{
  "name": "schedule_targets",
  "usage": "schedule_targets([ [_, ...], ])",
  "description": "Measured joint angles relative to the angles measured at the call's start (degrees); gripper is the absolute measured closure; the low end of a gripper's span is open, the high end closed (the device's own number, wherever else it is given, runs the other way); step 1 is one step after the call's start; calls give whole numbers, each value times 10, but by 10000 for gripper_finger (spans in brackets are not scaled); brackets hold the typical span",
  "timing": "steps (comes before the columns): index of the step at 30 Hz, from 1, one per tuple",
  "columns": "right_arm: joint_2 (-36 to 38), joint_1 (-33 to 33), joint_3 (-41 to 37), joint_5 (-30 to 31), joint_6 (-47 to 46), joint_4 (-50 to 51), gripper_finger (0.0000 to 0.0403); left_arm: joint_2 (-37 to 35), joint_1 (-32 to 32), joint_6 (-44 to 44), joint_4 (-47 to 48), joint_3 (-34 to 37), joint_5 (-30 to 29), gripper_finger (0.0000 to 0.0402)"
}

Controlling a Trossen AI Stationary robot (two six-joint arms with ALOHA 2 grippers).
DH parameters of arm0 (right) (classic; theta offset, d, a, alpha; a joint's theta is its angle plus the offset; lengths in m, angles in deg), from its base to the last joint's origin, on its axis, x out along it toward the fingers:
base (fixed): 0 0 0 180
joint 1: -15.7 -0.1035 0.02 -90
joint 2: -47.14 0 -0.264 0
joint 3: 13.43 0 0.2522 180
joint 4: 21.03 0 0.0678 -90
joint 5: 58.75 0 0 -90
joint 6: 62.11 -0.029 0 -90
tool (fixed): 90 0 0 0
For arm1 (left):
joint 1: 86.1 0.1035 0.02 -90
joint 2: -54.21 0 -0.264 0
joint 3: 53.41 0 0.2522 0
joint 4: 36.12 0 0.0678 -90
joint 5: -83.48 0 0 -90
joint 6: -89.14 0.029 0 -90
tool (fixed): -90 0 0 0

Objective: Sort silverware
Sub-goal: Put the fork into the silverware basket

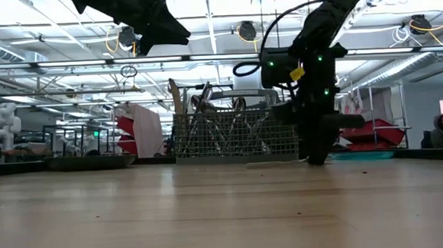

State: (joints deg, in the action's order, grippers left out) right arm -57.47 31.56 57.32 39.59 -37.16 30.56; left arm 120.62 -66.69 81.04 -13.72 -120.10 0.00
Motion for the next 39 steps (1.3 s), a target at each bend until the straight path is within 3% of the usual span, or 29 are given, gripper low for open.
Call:
schedule_targets([
  [4,16,-9,14,32,-37,12,399,0,0,0,0,0,0,297],
  [6,28,-16,35,76,-58,39,400,0,0,0,-1,0,0,297],
  [13,71,-32,197,209,-53,229,401,0,0,-5,-2,0,0,297],
  [16,79,-28,289,295,-18,300,402,0,0,-6,-4,0,0,297],
  [22,78,9,402,449,225,262,402,0,0,-5,-6,0,0,297],
  [28,70,56,406,524,558,147,403,0,0,-5,-6,0,0,297],
  [39,10,101,406,505,672,86,403,0,0,-5,-5,0,0,297],
])
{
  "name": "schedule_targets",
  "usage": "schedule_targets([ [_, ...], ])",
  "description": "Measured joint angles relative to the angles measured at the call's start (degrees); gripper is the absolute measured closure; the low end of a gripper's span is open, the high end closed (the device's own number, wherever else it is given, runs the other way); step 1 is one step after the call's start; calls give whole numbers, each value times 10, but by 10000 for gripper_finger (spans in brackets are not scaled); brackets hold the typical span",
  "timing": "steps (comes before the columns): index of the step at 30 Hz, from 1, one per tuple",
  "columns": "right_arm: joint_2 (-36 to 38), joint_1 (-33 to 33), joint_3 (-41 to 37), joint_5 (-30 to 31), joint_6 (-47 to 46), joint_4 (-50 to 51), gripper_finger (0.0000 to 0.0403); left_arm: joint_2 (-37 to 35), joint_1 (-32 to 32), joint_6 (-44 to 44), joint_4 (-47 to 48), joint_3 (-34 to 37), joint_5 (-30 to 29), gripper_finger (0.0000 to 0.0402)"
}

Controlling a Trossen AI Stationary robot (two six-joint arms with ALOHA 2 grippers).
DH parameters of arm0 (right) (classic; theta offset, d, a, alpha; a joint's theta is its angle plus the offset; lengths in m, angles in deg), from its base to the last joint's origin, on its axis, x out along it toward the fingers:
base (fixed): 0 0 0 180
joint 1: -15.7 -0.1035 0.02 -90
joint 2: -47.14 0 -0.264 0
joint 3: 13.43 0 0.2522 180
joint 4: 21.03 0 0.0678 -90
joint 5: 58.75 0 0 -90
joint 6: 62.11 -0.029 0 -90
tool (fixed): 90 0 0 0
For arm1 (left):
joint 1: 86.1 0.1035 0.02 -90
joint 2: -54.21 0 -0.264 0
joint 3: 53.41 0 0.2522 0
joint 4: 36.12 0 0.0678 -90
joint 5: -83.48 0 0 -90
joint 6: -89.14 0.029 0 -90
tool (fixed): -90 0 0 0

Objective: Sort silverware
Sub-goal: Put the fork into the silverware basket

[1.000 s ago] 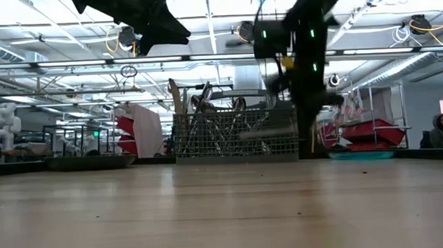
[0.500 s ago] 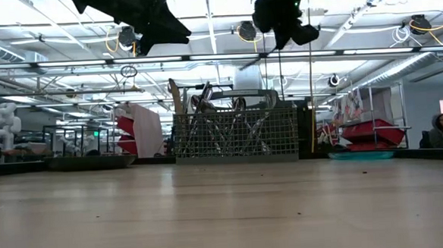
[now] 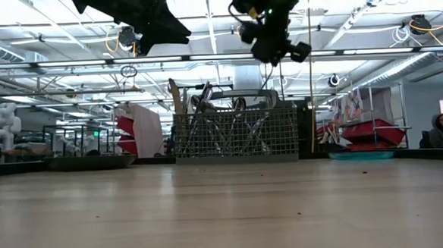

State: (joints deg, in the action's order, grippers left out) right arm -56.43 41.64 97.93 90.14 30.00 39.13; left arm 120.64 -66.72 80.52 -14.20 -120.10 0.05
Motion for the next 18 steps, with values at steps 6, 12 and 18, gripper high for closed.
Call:
schedule_targets([
  [6,-41,4,0,-8,31,-41,403,0,0,0,1,0,0,297],
  [12,-79,-3,0,-31,43,-39,403,0,0,1,2,0,0,297],
  [18,-101,-11,1,-23,37,-42,403,0,0,1,2,0,0,297],
])
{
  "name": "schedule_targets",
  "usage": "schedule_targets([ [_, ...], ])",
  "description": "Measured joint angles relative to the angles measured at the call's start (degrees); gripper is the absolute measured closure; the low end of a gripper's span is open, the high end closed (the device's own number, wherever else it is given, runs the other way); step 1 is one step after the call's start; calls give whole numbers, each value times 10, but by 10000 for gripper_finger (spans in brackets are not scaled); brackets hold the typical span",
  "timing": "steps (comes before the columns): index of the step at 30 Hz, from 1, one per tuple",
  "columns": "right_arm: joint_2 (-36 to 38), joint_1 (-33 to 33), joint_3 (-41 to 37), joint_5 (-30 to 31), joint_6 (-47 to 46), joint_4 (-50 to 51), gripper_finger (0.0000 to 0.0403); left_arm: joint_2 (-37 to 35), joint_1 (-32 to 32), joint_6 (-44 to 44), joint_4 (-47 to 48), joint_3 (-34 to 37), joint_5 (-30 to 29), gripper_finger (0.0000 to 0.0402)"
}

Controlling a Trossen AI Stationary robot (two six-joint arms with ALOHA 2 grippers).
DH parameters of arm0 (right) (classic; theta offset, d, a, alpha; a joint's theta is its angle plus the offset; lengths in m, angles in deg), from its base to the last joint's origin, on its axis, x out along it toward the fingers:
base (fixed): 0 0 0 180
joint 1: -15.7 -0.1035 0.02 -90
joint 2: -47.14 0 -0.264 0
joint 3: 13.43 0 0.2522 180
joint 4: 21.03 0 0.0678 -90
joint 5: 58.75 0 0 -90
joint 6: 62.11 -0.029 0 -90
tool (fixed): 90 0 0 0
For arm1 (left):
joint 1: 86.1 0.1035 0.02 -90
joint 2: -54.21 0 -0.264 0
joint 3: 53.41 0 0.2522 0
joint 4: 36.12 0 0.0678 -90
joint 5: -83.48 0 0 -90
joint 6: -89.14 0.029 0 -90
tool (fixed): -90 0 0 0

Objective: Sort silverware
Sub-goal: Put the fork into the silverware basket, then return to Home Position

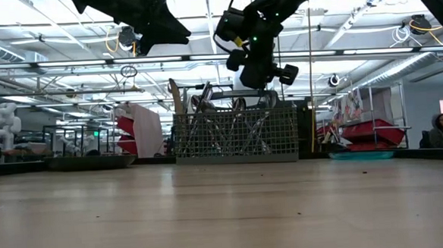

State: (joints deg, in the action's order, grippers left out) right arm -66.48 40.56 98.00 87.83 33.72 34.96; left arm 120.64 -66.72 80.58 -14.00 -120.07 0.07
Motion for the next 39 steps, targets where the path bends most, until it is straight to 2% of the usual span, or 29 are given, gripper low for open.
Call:
schedule_targets([
  [4,-2,-2,0,-1,-27,-7,390,0,0,0,1,0,0,297],
  [13,1,-14,0,-5,-98,-10,309,0,0,0,-2,0,0,297],
  [18,40,-32,-2,-55,-197,-9,277,-10,0,-1,-46,1,7,297],
  [22,128,-48,0,-109,-341,11,265,-42,0,-12,-124,1,22,297],
  [26,237,-68,-1,-236,-507,70,264,-99,3,-16,-201,1,71,297],
  [28,303,-71,0,-302,-586,102,267,-140,11,-20,-210,-4,89,297],
  [32,437,-69,0,-388,-727,175,272,-236,45,-42,-168,-29,118,297],
  [36,559,-71,-2,-427,-857,233,272,-338,84,-43,-78,-39,129,297],
  [39,648,-70,-33,-460,-930,222,273,-411,100,-45,8,-40,129,297],
])
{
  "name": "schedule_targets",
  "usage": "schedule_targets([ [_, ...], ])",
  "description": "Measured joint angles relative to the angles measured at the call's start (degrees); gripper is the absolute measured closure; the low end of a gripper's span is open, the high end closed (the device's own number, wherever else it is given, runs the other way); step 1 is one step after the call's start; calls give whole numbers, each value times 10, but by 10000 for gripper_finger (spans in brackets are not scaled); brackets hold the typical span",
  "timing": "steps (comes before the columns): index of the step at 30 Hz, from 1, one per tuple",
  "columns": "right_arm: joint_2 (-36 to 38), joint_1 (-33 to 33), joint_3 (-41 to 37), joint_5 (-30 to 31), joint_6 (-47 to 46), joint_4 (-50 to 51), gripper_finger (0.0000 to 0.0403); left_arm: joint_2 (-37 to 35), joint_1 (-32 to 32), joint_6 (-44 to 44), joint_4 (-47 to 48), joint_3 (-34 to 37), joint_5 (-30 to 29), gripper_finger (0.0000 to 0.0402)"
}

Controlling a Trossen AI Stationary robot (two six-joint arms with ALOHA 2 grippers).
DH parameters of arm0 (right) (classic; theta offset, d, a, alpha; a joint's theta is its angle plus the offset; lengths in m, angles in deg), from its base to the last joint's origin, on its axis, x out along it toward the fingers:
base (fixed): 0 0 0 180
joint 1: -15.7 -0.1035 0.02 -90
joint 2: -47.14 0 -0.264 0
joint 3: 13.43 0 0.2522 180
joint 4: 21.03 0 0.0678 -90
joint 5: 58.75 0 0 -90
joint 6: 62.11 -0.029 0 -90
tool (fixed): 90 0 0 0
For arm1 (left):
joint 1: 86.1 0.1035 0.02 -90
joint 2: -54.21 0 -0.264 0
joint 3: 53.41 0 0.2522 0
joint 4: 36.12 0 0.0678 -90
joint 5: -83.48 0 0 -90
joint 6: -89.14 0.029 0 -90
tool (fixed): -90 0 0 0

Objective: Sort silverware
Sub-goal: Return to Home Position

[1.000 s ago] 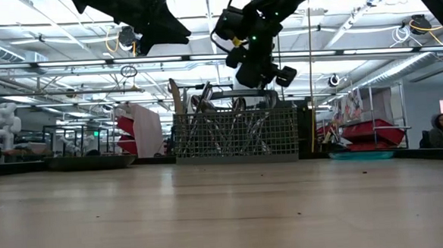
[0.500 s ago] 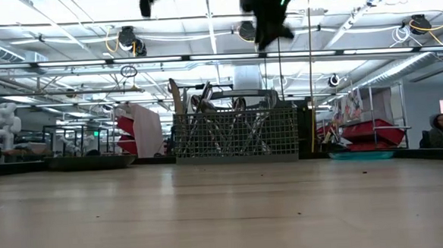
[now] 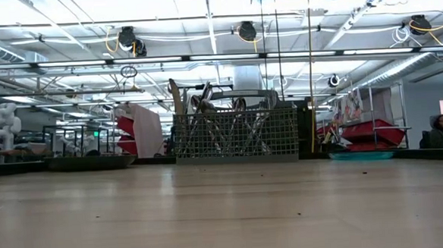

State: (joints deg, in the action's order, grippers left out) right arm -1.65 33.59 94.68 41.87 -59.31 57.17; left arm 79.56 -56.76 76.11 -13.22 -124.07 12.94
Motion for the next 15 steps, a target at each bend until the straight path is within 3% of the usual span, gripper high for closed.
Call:
schedule_targets([
  [4,131,0,-165,-37,-38,-91,273,-69,3,-7,89,1,-8,297],
  [9,291,0,-449,-68,-73,-372,273,-130,3,-46,94,29,-31,297],
  [15,397,0,-652,-107,-159,-545,273,-189,3,-93,97,125,-20,297],
])
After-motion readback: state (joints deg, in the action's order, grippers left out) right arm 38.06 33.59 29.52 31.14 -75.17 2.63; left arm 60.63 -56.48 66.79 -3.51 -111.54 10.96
